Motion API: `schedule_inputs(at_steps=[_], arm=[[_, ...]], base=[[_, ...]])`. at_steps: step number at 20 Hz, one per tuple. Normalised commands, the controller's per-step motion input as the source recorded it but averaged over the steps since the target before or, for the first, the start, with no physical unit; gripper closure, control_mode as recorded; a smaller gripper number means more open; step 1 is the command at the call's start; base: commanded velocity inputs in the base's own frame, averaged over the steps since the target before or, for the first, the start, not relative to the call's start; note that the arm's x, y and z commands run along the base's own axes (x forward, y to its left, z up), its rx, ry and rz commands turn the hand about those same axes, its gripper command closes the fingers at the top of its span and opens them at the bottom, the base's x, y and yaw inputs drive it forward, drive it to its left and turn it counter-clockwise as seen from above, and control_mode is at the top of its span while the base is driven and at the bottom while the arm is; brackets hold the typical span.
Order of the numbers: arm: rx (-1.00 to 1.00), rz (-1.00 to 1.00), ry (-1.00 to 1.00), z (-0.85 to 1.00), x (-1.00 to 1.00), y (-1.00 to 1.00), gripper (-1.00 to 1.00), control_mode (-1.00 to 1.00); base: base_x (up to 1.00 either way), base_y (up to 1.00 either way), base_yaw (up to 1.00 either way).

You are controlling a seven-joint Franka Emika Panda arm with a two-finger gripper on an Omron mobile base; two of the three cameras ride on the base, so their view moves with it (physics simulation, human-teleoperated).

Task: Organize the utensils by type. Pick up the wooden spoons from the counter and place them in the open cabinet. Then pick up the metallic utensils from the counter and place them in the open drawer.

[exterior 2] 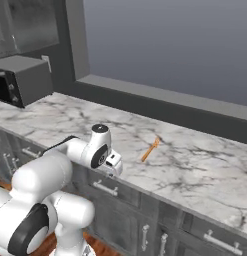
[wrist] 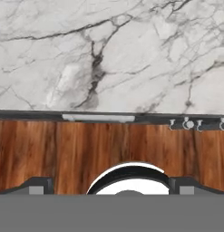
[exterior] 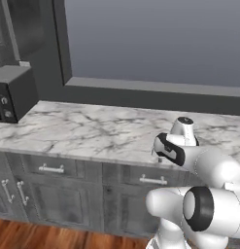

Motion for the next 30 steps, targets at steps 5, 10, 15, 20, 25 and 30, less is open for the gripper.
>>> schedule_inputs(at_steps=[5, 10, 15, 20, 25, 30], arm=[[0.00, 0.00, 0.00, 0.00, 0.00, 0.00, -1.00, 1.00], [0.00, 0.00, 0.00, 0.00, 0.00, 0.00, -1.00, 1.00], [0.00, 0.00, 0.00, 0.00, 0.00, 0.00, -1.00, 1.00], [0.00, 0.00, 0.00, 0.00, 0.00, 0.00, -1.00, 1.00], [0.00, 0.00, 0.00, 0.00, 0.00, 0.00, -1.00, 1.00], [0.04, 0.00, 0.00, 0.00, 0.31, -0.23, -1.00, -1.00]], base=[[0.46, -0.61, 0.00], [0.57, -0.39, 0.00], [0.38, -0.17, 0.00], [0.01, 0.00, 0.00], [0.06, -0.08, 0.02], [0.11, -0.12, 0.01]])
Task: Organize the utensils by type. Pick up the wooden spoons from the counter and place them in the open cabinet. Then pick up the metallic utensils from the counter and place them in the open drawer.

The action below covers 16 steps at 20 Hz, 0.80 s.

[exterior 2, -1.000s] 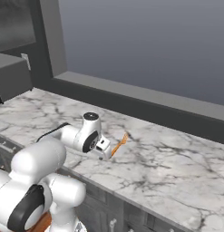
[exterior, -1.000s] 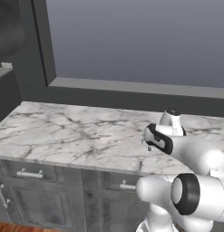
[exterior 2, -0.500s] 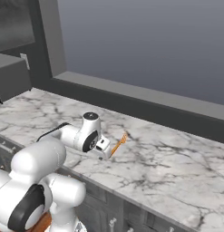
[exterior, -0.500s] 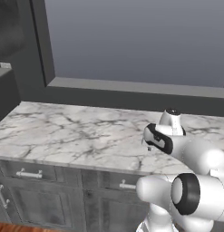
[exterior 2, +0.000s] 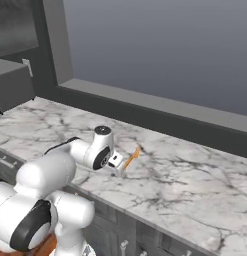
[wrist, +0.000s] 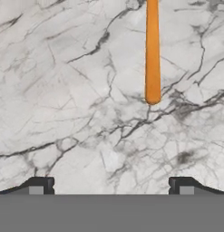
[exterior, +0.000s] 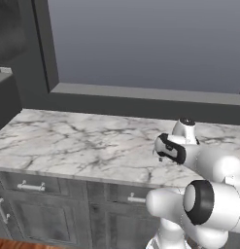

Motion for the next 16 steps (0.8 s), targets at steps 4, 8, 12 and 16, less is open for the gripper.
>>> schedule_inputs(at_steps=[4, 8, 12, 16], arm=[[0.01, 0.00, 0.04, -0.09, 0.70, -0.49, -1.00, -1.00], [0.00, 0.00, 0.13, -0.08, 0.90, -0.35, -1.00, -1.00], [0.00, 0.00, 0.19, 0.00, 0.84, -0.35, -1.00, -1.00], [0.01, 0.00, 0.10, -0.13, 0.66, -0.40, -1.00, -1.00]], base=[[0.00, 0.00, 0.00], [0.00, 0.00, 0.00], [0.00, 0.00, 0.00], [0.00, 0.00, 0.00]])
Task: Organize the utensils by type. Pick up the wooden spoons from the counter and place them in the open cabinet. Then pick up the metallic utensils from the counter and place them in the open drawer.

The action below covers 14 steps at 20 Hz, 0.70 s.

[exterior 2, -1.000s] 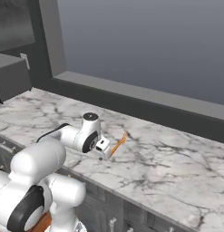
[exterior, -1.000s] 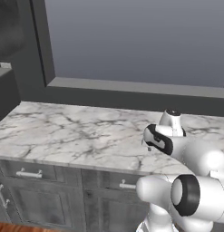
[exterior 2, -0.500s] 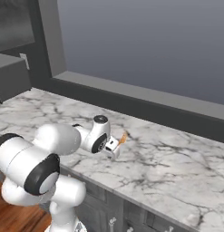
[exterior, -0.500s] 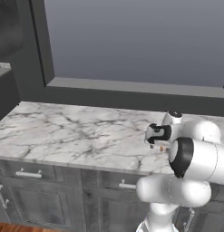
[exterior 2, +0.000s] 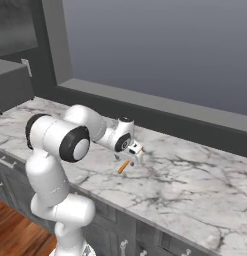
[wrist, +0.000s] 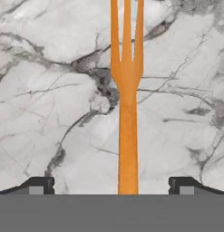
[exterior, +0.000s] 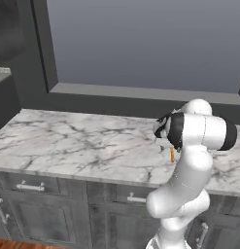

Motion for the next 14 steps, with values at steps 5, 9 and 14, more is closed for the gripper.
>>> schedule_inputs(at_steps=[5, 9, 14], arm=[[0.00, 0.00, 0.13, -0.42, 0.64, -0.34, -1.00, -1.00], [0.05, 0.00, 0.09, -0.43, 0.31, -0.09, -1.00, -1.00], [0.05, 0.00, 0.10, -0.42, 0.10, 0.00, -1.00, -1.00]], base=[[0.00, 0.00, 0.00], [0.00, 0.00, 0.00], [0.00, 0.00, 0.00]])
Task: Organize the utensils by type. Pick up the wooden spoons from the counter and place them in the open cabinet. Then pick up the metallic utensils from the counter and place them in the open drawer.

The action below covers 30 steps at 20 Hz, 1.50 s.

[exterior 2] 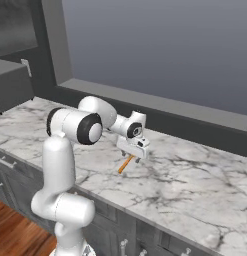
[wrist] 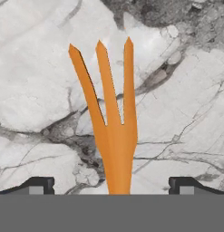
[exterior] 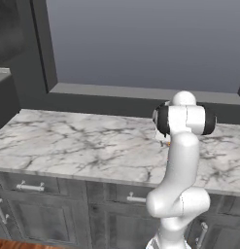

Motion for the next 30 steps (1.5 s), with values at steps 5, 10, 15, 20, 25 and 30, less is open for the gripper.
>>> schedule_inputs(at_steps=[5, 10, 15, 20, 25, 30], arm=[[0.00, 0.00, 0.00, -0.50, -0.25, 0.00, -1.00, -1.00], [0.00, 0.00, -0.06, -0.59, -0.38, 0.00, -1.00, -1.00], [0.00, 0.00, -0.06, -0.66, -0.30, 0.03, 1.00, -1.00], [0.00, 0.00, -0.01, -0.50, -0.25, 0.08, 1.00, -1.00], [0.00, -0.01, 0.00, -0.06, 0.00, 0.16, 1.00, -1.00], [0.00, -0.02, 0.00, 0.12, -0.06, 0.05, 1.00, -1.00]], base=[[0.00, 0.00, 0.00], [0.00, 0.00, 0.00], [0.00, 0.00, 0.00], [0.00, 0.00, 0.00], [0.00, 0.00, 0.00], [0.00, 0.00, 0.00]])
